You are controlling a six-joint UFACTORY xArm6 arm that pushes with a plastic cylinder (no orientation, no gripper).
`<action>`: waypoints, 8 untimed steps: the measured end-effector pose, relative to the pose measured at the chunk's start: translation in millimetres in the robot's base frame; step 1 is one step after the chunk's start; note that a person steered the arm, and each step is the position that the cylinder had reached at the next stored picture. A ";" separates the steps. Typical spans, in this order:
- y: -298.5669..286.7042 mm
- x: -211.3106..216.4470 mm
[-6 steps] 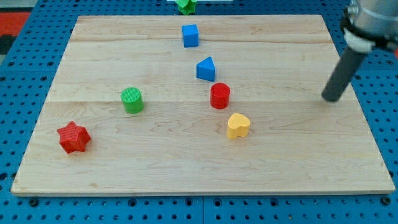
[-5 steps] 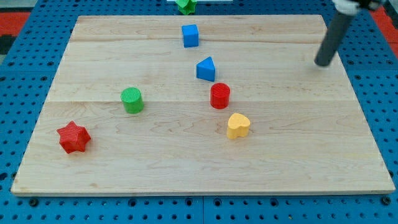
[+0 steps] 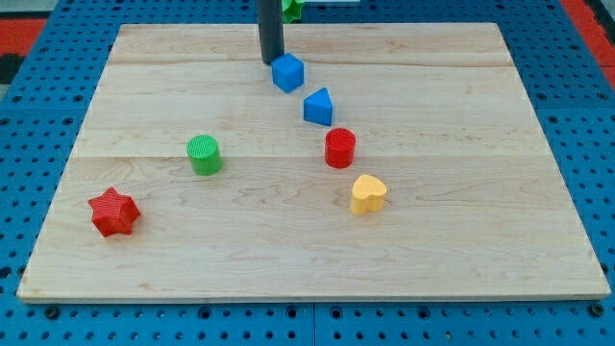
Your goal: Move the blue cube right to the green circle
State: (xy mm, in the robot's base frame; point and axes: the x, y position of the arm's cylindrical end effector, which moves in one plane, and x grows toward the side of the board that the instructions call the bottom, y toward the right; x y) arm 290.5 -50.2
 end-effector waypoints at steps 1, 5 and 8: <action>-5.7 29.9; 105.3 11.8; 5.8 23.7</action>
State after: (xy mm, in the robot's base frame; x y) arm 314.2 -44.4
